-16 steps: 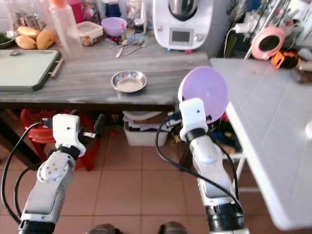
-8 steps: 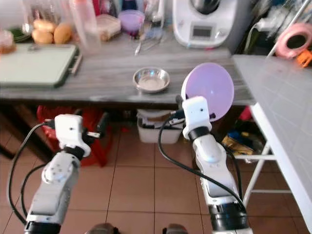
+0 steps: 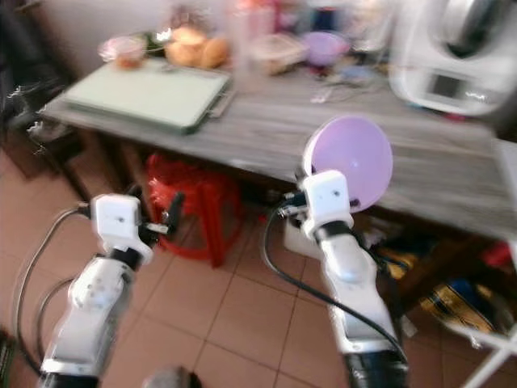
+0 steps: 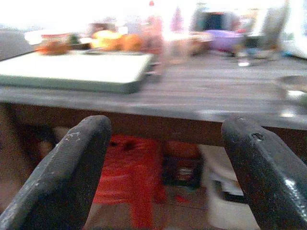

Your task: Setting the table

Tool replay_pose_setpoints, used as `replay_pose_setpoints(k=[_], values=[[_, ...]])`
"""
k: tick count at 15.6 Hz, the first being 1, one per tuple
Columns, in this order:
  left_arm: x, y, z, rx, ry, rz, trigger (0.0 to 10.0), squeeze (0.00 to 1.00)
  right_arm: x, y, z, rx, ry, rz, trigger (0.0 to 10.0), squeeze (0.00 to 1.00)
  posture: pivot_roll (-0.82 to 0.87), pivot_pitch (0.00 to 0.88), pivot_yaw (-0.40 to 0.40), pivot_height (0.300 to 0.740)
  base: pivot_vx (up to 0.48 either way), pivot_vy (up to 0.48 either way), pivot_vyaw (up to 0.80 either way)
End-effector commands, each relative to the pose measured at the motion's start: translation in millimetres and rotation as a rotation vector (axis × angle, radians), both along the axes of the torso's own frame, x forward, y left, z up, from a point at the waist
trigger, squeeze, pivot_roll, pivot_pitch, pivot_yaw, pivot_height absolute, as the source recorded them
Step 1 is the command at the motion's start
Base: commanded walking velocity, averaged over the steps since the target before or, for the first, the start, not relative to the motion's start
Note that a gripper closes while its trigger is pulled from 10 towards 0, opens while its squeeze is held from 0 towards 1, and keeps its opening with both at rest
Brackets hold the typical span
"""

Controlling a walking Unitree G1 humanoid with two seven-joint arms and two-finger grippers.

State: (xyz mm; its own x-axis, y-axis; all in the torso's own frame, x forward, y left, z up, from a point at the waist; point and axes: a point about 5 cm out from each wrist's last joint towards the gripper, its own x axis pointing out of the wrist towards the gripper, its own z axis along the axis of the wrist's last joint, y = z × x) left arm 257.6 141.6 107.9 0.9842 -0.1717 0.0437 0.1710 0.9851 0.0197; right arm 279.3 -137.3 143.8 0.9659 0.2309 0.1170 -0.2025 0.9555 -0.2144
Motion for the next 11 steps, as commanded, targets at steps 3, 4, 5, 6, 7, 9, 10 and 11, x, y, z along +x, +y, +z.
replay_pose_setpoints(k=[3, 4, 5, 6, 7, 9, 10, 11], values=[[1.8, -6.9, 6.2, -0.014, -0.024, -0.027, 10.0, 0.0, 2.6, -9.9, 5.6, -0.001, -0.022, -0.042, 10.0, 0.0, 0.02, 0.0, -0.001, 0.74, 0.476, 0.0, 0.0], [1.7, -7.8, 6.7, -0.018, -0.025, -0.033, 10.0, 0.0, 4.6, -11.2, 6.8, 0.011, -0.024, -0.051, 10.0, 0.0, 0.02, 0.0, -0.002, 0.74, 0.48, 0.0, 0.0], [1.5, -8.4, 6.9, -0.021, -0.026, -0.037, 10.0, 0.0, 5.6, -11.8, 7.6, 0.014, -0.028, -0.057, 10.0, 0.0, 0.02, 0.0, -0.002, 0.74, 0.48, 0.0, 0.0], [1.2, -8.9, 7.1, -0.023, -0.027, -0.041, 10.0, 0.0, 7.2, -12.8, 8.6, 0.02, -0.026, -0.069, 10.0, 0.0, 0.02, 0.0, -0.002, 0.74, 0.48, 0.0, 0.0], [1.1, -9.1, 7.0, -0.027, -0.026, -0.042, 10.0, 0.0, 9.4, -14.6, 8.3, 0.029, -0.013, -0.091, 10.0, 0.0, 0.02, 0.0, -0.002, 0.74, 0.48, 0.0, 0.0], [0.9, -9.9, 6.9, -0.031, -0.024, -0.045, 10.0, 0.0, 11.8, -16.7, 9.7, 0.02, -0.021, -0.096, 10.0, 0.0, 0.02, 0.0, -0.002, 0.74, 0.45, 0.0, -0.8], [0.8, -10.1, 6.9, -0.033, -0.023, -0.046, 10.0, 0.0, 12.6, -16.9, 10.3, 0.016, -0.024, -0.092, 10.0, 0.0, 0.02, 0.0, -0.002, 0.74, 0.412, 0.0, -0.43], [0.9, -10.4, 6.9, -0.032, -0.023, -0.046, 10.0, 0.0, 13.2, -17.0, 11.0, 0.011, -0.028, -0.09, 10.0, 0.0, 0.02, 0.0, -0.004, 0.74, 0.398, 0.0, 0.0]])
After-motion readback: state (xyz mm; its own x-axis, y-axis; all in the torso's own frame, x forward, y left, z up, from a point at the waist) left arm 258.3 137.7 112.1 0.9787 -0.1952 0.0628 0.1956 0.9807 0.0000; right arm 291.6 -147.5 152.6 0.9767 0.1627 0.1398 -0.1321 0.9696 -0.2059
